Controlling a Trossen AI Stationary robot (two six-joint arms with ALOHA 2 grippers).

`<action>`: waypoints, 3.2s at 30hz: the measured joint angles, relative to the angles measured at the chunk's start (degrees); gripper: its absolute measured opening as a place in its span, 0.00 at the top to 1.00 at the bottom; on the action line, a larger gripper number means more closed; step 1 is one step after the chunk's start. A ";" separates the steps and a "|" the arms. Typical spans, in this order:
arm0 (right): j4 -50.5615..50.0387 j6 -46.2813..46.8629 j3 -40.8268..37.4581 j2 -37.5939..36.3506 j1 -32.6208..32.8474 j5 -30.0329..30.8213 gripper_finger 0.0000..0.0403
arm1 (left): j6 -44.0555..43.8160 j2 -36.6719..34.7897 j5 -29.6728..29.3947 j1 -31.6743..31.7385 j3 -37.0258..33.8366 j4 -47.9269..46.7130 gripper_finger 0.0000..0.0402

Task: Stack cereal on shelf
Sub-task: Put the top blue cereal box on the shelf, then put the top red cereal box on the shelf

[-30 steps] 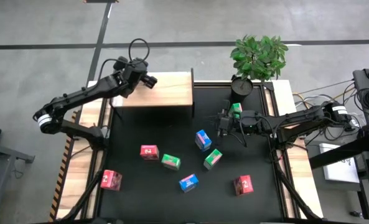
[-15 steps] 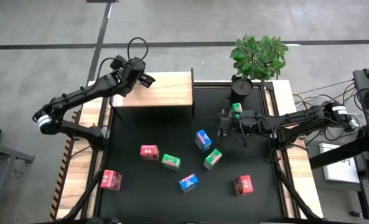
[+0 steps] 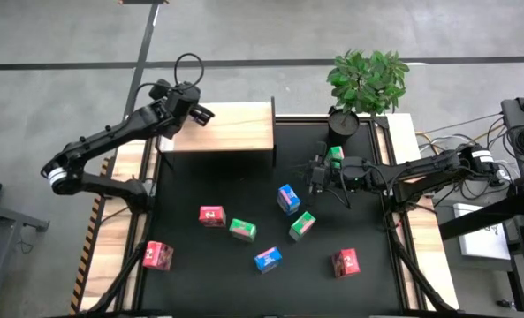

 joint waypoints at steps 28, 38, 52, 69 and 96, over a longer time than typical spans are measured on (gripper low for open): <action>0.07 -0.61 0.00 0.00 0.02 0.00 0.98 | -14.61 -12.13 48.01 -19.12 -0.01 -8.78 1.00; 0.07 -0.52 0.00 0.00 0.02 -0.02 0.98 | -30.32 -7.79 42.66 -46.40 -0.72 -18.43 1.00; 0.07 -0.38 0.00 0.00 0.01 -0.03 0.98 | -44.91 1.44 40.56 -56.84 1.88 -32.30 0.65; 0.05 -0.50 -0.02 0.00 0.00 -0.04 0.98 | -37.74 10.55 28.65 -56.71 1.66 -33.64 0.27; -0.39 1.03 -0.02 0.00 0.01 -0.04 0.98 | -37.13 14.51 29.05 -56.72 0.50 -32.20 0.56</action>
